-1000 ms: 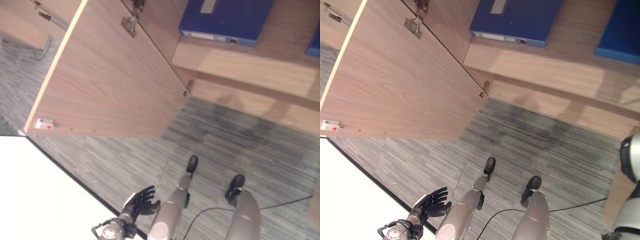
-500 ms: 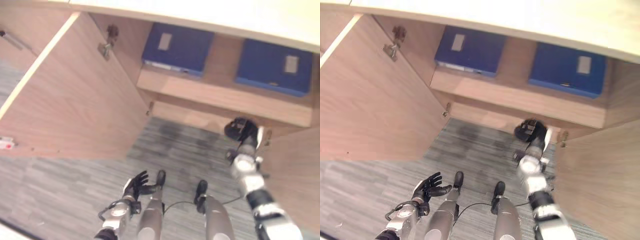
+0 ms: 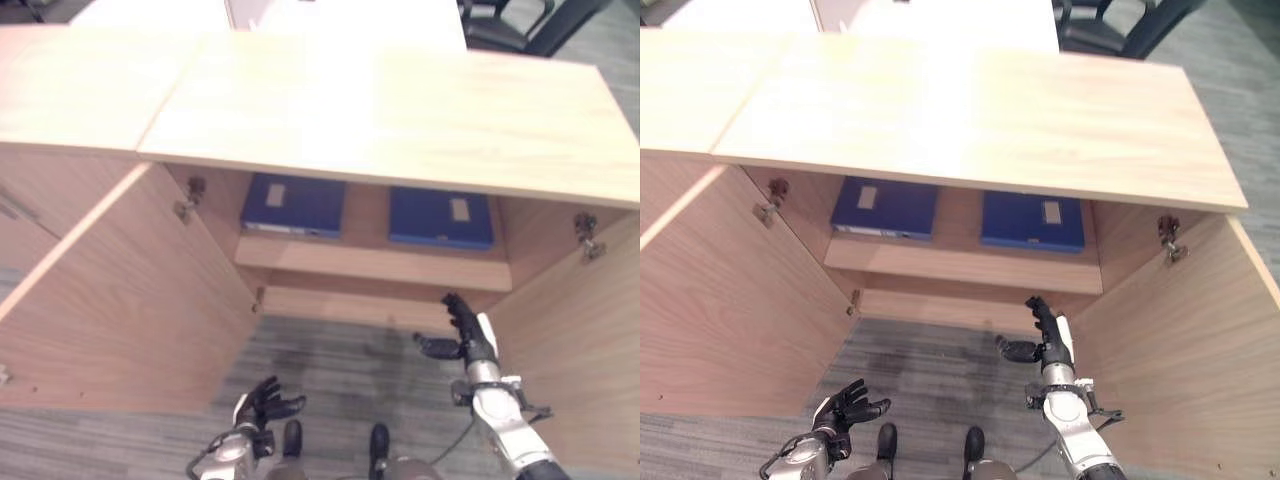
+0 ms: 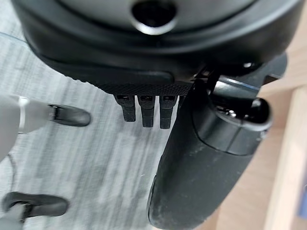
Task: Put the empty folder in the office cabinet
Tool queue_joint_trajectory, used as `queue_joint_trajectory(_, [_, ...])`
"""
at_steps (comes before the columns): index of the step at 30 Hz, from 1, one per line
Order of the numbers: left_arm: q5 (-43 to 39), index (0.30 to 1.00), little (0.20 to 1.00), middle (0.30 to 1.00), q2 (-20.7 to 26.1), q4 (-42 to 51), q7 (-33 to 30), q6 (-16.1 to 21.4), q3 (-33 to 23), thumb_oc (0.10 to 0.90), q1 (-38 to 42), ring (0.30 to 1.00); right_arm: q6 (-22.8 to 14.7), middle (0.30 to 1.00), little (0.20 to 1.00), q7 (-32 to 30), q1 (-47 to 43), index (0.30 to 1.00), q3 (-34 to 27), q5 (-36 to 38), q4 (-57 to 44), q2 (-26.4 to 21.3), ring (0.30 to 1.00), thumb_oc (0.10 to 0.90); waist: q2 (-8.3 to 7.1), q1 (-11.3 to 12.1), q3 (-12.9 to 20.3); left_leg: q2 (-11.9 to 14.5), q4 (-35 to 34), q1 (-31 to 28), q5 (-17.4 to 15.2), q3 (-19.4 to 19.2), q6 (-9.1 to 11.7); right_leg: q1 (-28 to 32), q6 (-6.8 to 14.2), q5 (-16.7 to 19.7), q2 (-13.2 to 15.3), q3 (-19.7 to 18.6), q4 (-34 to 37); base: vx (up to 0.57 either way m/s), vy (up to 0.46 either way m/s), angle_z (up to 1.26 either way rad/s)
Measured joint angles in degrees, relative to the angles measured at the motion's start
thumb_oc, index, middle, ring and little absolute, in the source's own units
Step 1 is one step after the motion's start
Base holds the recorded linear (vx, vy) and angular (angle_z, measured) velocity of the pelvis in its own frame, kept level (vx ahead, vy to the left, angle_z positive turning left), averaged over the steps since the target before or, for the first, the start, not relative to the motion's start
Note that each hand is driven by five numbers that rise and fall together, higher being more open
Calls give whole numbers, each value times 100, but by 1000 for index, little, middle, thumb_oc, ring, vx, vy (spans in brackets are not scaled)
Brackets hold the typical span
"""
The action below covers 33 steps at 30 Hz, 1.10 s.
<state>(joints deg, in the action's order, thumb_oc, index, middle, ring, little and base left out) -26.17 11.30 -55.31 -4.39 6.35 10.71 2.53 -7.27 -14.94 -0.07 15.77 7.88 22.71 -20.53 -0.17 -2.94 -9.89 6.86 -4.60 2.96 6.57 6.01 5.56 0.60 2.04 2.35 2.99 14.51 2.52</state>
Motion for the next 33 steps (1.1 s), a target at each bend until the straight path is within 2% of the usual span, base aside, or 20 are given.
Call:
queue_joint_trajectory(5, [-44,900,900,900,-124,467,-163,22,-38,800,-310,900,51,900,900,127,225,900,175,0,46,28,900,800,73,219,138,-3,-18,47,17,312,84,244,24,43,-72,324,238,-70,-15,34])
queue_joint_trajectory(7, [-45,900,900,900,-126,860,-254,25,42,800,-477,900,57,900,900,167,271,900,222,-2,115,-32,900,800,130,462,147,-9,0,226,147,662,156,265,8,23,-129,621,239,-269,48,99])
queue_joint_trajectory(9, [-48,900,900,900,-124,1651,-288,102,162,800,-622,900,118,900,900,163,249,900,170,-91,167,-246,900,800,197,702,98,-155,108,683,612,812,346,104,-106,-125,-29,1248,25,-330,88,153])
queue_joint_trajectory(10, [-48,900,900,900,-105,1789,-269,186,180,800,-691,900,117,900,900,194,230,900,168,-122,196,-354,900,800,224,796,88,-166,34,770,400,359,415,56,-240,-72,77,1606,17,-177,60,124])
queue_joint_trajectory(11, [-47,900,900,900,-55,1834,-264,172,174,800,-704,900,128,900,900,193,174,900,157,-132,215,-386,900,800,126,830,48,-192,470,913,-125,-496,57,38,-253,-44,250,1705,16,-116,50,112])
queue_joint_trajectory(12, [-46,900,900,900,49,1859,-289,163,119,800,-741,900,127,900,900,196,124,900,148,-232,179,-369,900,800,-33,805,-38,-142,1329,967,-385,-1166,-3,11,-213,-70,555,1828,-146,-118,77,97])
queue_joint_trajectory(14, [-42,900,900,900,110,1789,-290,164,108,800,-785,900,120,900,900,206,176,900,108,-324,59,-386,900,800,-81,764,-77,-15,1506,631,-510,-1246,69,50,-99,-112,775,1976,-329,-25,63,79])
queue_joint_trajectory(16, [-42,900,900,900,99,1829,-237,158,108,800,-835,900,127,900,900,200,505,900,-102,-347,29,-353,900,800,-25,506,-79,266,1525,93,-744,-1889,104,377,153,-178,1069,2542,-495,21,95,126])
queue_joint_trajectory(17, [-42,900,900,900,90,1983,-238,168,155,800,-895,900,139,900,900,193,650,900,-188,-347,14,-373,900,800,42,450,-53,309,1307,-130,-700,-1970,78,377,289,-281,1118,2612,-677,20,141,113])
queue_joint_trajectory(18, [-41,900,900,900,101,2166,-231,206,191,800,-931,900,141,900,900,191,669,900,-257,-347,18,-410,900,800,171,497,-38,283,991,-243,-954,-2036,4,221,352,-354,1192,2596,-928,89,194,85])
queue_joint_trajectory(19, [-14,900,900,900,290,2278,-227,209,170,800,-795,900,206,900,900,168,616,900,-382,-339,82,-48,900,800,-28,477,-134,41,845,-186,-813,-2096,-118,180,361,-154,1498,2664,-993,66,150,55])
queue_joint_trajectory(21, [10,900,900,900,424,2276,-218,189,105,800,-764,900,298,900,900,212,634,900,-267,-340,82,171,900,800,-225,502,-119,-161,823,-210,-817,-1987,-219,217,276,-65,1673,2513,-990,61,174,39])
queue_joint_trajectory(23, [69,900,900,900,580,2289,-199,164,53,800,-686,900,299,900,900,237,585,900,-242,-342,54,424,900,800,-274,626,-103,-318,835,-207,-842,-1869,-338,295,306,129,1830,2512,-1064,57,224,41])
queue_joint_trajectory(27, [181,900,900,900,674,2316,-184,112,-110,800,-659,900,312,900,900,270,254,900,-187,-343,44,556,900,800,-243,689,-109,-487,864,-214,-828,-1788,-499,194,433,251,2205,2461,-1686,-30,113,29])
queue_joint_trajectory(28, [181,900,900,900,673,2339,-167,112,-103,800,-643,900,311,900,900,269,240,900,-207,-343,18,546,900,800,-181,606,-118,-477,846,-240,-837,-1633,-575,61,449,228,2251,2168,-1977,34,11,51])
queue_joint_trajectory(29, [181,900,900,900,689,2377,-169,112,-95,800,-638,900,312,900,900,266,248,900,-209,-342,13,555,900,800,-168,580,-117,-466,832,-241,-822,-1536,-601,-14,563,143,2225,1866,-2062,30,31,64])
queue_joint_trajectory(30, [172,900,900,900,799,2498,-113,118,-179,800,-691,900,311,900,900,310,286,900,-227,-331,-3,558,900,800,-51,616,-169,-385,747,-220,-750,-1226,-625,-140,791,-370,1620,594,-1621,62,17,70])
queue_joint_trajectory(31, [174,900,900,900,941,2570,115,121,-209,800,-740,900,287,900,900,371,345,900,-307,-331,-58,545,900,800,-38,564,-167,-373,617,-211,-649,-1094,-622,-135,828,-496,1364,138,-1252,40,-5,80])
queue_joint_trajectory(32, [175,900,900,900,1148,2689,331,155,-265,800,-851,900,248,900,900,391,430,900,-461,-331,-151,534,900,800,-66,482,-157,-386,444,-217,-527,-1026,-597,-134,886,-461,1197,-30,-855,62,-56,78])
queue_joint_trajectory(33, [172,900,900,900,1258,2542,436,286,-509,800,-1008,900,234,900,900,367,492,900,-632,-326,-139,527,900,800,-180,478,-101,-527,241,-275,-397,-876,-551,-37,851,-193,1177,159,-303,53,-58,77])
